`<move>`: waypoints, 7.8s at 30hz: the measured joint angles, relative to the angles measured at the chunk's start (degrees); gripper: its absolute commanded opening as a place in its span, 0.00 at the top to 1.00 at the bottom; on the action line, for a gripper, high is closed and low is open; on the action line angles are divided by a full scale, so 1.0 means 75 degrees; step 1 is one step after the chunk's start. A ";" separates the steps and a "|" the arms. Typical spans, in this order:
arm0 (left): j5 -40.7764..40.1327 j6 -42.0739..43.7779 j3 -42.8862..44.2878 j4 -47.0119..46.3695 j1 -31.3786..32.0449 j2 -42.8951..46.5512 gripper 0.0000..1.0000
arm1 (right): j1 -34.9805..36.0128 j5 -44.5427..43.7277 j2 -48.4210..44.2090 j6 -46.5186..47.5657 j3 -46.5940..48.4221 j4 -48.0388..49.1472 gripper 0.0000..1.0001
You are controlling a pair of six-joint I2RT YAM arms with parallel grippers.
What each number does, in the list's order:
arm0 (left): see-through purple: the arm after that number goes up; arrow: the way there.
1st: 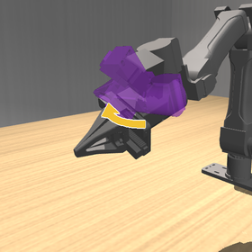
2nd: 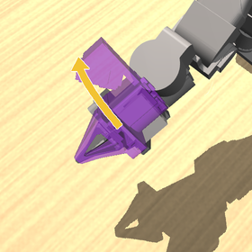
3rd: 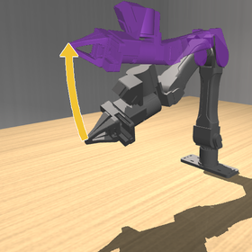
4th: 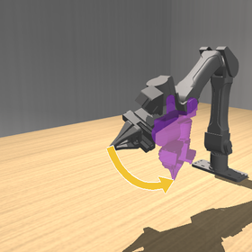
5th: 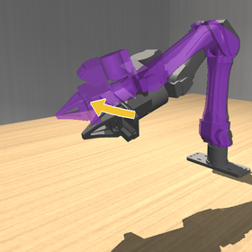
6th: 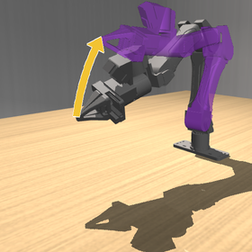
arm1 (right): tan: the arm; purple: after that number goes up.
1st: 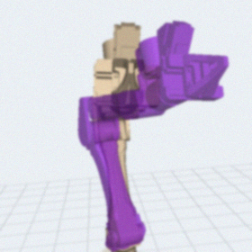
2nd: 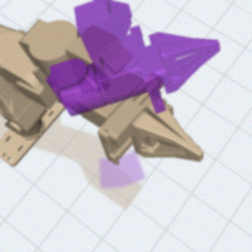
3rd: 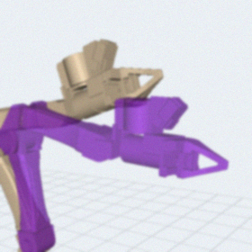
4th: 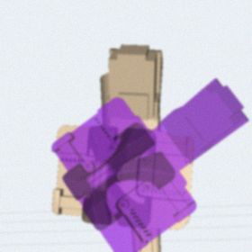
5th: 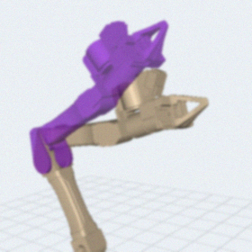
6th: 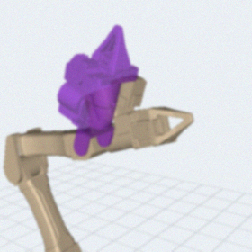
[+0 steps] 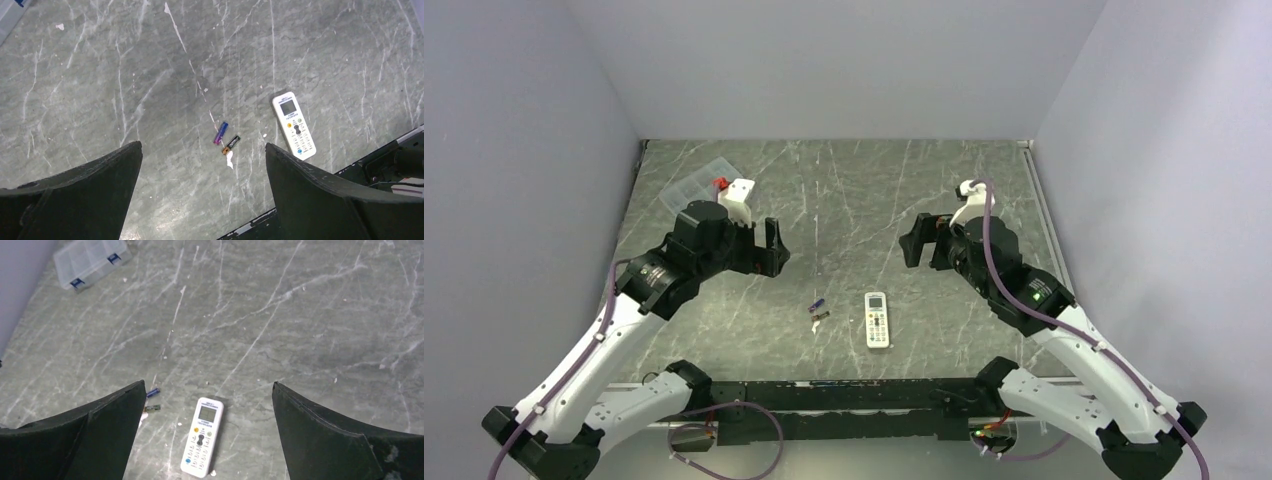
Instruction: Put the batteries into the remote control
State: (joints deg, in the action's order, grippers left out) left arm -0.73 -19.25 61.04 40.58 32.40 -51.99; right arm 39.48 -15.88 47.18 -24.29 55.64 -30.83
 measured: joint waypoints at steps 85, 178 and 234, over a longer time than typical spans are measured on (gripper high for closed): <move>-0.0149 0.0000 -0.0388 0.0463 0.0006 0.0414 0.01 | 0.3048 -0.0478 0.5030 -0.4261 -0.1151 -0.0606 0.25; 0.6580 -0.3121 -0.2244 -0.1591 0.0003 -0.1055 0.38 | 0.4951 0.0979 0.1463 0.2769 -0.1542 0.1431 1.00; 0.6304 -0.6901 -0.3596 -0.3719 -0.0085 -0.0423 1.00 | 0.5062 0.0778 -0.0376 0.3357 -0.1174 0.1317 0.10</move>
State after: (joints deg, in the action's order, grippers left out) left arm 46.54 -71.00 34.06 12.69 31.77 -55.16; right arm 77.45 -10.04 44.36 0.89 46.83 -20.95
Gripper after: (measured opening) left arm 0.295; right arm 0.922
